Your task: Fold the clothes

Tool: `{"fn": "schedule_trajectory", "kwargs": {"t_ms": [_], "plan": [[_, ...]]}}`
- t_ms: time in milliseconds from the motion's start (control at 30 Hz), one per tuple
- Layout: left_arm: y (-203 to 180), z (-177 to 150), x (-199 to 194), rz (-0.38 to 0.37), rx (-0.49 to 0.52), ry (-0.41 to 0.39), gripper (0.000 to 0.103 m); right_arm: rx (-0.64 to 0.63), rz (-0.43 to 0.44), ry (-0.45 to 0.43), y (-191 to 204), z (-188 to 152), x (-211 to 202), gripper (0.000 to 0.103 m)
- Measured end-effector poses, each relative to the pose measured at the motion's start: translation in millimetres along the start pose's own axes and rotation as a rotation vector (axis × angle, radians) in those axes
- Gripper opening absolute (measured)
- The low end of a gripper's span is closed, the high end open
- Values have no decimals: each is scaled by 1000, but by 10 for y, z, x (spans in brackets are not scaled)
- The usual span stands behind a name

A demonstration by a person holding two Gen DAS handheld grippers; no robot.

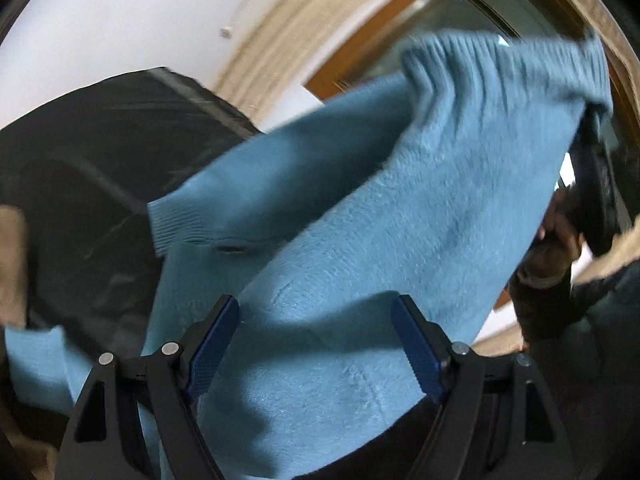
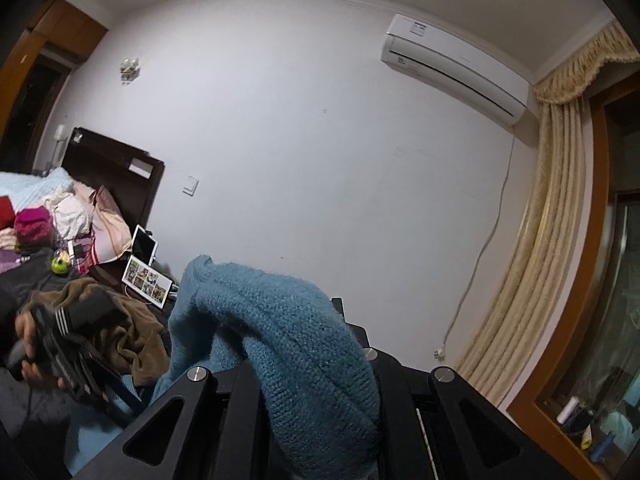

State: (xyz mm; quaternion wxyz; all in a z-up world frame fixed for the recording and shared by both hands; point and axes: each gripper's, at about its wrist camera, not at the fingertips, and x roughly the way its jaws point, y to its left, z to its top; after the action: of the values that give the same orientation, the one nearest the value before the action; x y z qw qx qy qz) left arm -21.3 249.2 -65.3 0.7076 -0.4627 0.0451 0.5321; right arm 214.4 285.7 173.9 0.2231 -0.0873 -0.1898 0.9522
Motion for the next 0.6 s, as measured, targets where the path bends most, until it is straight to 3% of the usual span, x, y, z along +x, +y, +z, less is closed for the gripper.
{"fn": "schedule_trajectory", "kwargs": {"t_ms": [33, 100, 133, 167, 300, 400, 500, 600], "plan": [[-3, -2, 28, -7, 5, 4, 73, 7, -8, 4, -2, 16, 3, 6], [-5, -10, 76, -19, 7, 11, 48, 13, -31, 13, -17, 26, 4, 6], [3, -16, 80, -15, 1, 9, 40, 14, -43, 21, -24, 24, 25, 6], [12, -23, 78, -9, -8, 6, 22, 16, -55, 31, -32, 18, 49, 6], [-47, -68, -128, -23, -39, -72, 20, 22, -101, 72, -81, -26, 167, 6], [-320, -100, -185, -5, 20, -77, 20, 36, -112, 91, -190, -133, 211, 6], [-579, -107, -55, 40, 81, -32, 20, 58, -71, 83, -284, -244, 245, 6], [-631, -103, 176, 80, 70, -5, 21, 57, 0, 48, -331, -305, 260, 6]]}}
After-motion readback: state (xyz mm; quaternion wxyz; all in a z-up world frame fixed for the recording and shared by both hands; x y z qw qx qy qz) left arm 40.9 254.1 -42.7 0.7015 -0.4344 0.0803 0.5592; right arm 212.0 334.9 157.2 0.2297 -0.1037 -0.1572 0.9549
